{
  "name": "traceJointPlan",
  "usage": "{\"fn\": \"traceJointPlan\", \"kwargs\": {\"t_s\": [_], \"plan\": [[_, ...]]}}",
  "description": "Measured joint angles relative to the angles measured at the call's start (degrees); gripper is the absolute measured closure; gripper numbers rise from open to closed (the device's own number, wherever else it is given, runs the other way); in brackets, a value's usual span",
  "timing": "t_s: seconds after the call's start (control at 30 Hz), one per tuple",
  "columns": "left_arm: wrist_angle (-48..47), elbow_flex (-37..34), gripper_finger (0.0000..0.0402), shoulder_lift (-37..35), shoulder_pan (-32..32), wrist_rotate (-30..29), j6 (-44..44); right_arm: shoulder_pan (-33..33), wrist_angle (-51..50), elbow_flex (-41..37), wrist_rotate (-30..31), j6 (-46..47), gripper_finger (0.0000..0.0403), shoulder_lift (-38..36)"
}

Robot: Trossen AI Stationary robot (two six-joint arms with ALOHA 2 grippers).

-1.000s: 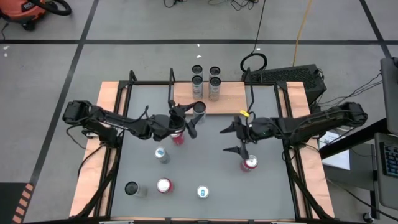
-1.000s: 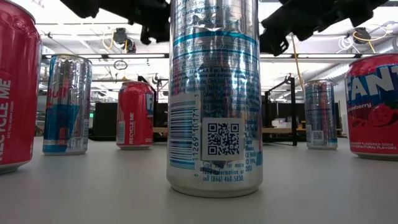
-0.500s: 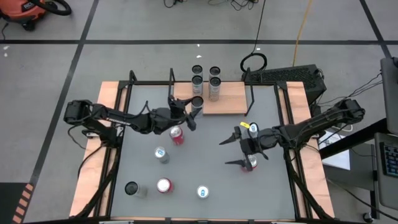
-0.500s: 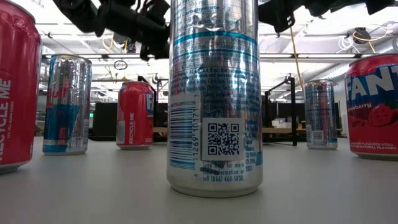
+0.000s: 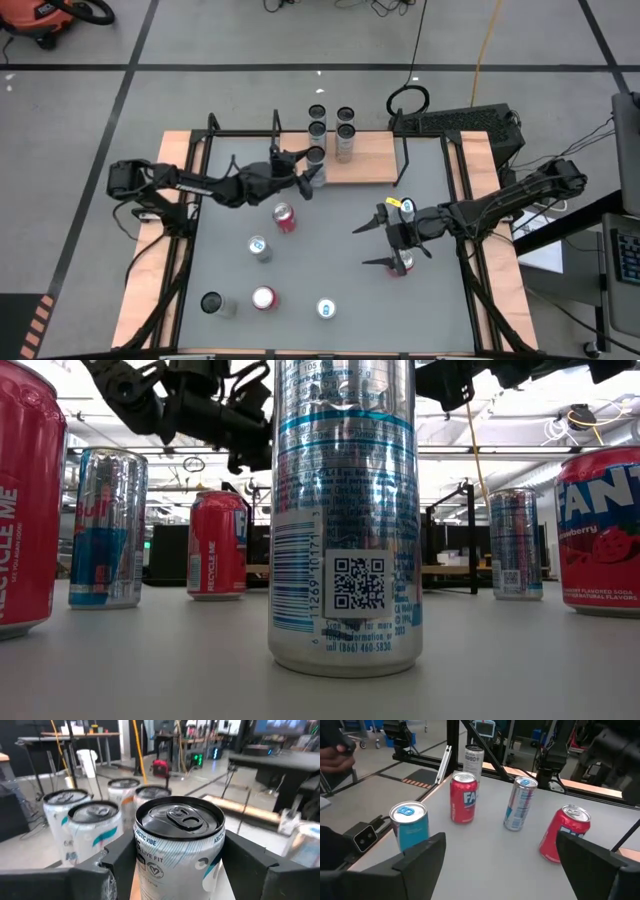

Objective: Place canned beverage on shelf
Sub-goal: Put the white blue soda can aligned with the other white blue soda cans on the shelf

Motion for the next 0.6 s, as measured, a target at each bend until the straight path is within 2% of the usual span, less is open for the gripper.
{"fn": "traceJointPlan", "kwargs": {"t_s": [0.3,0.6], "plan": [[4.9,0.0,0.0165,3.2,0.9,0.9,2.0,-0.1,0.0,0.0,0.0,-0.7,0.0062,0.0],[5.9,0.0,0.0165,5.1,2.2,1.0,2.8,-0.1,0.0,0.0,0.0,-0.6,0.0062,0.0]]}}
